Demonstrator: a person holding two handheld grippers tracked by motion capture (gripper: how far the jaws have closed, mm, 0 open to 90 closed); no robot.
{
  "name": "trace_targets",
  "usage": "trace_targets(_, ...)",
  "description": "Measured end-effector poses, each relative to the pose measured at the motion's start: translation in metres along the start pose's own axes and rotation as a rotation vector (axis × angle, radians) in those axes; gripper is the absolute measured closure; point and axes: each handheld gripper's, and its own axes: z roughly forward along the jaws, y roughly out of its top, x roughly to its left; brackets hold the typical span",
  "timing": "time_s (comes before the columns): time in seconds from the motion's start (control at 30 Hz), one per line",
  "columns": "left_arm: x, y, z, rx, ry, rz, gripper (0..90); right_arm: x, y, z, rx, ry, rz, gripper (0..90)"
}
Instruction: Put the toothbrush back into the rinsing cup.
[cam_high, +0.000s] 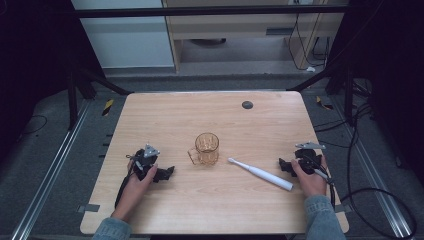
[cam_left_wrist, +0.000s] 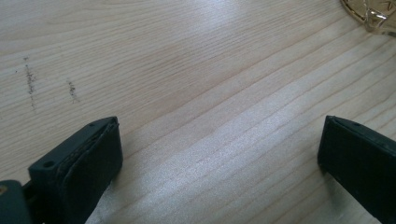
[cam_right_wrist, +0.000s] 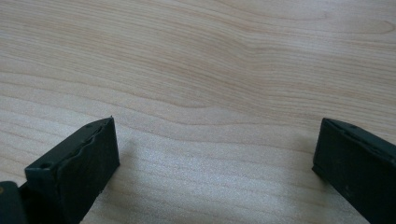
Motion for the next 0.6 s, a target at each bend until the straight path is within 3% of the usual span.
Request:
trace_targets(0.37,0.0,0.0,0.0,0.0,0.0,0.0,0.0,0.001,0.0,0.0,0.001,-0.003,0.006,0.7)
trace_targets(0.5,0.0,0.0,0.0,0.0,0.0,0.0,0.0,0.001,-0.001,-0.004,-0.015,0.013,-0.004,9.7)
trace_targets(0.6,0.0,0.0,0.0,0.0,0.0,0.0,0.0,0.004,0.003,-0.016,-0.048,0.014,-0.021,10.6)
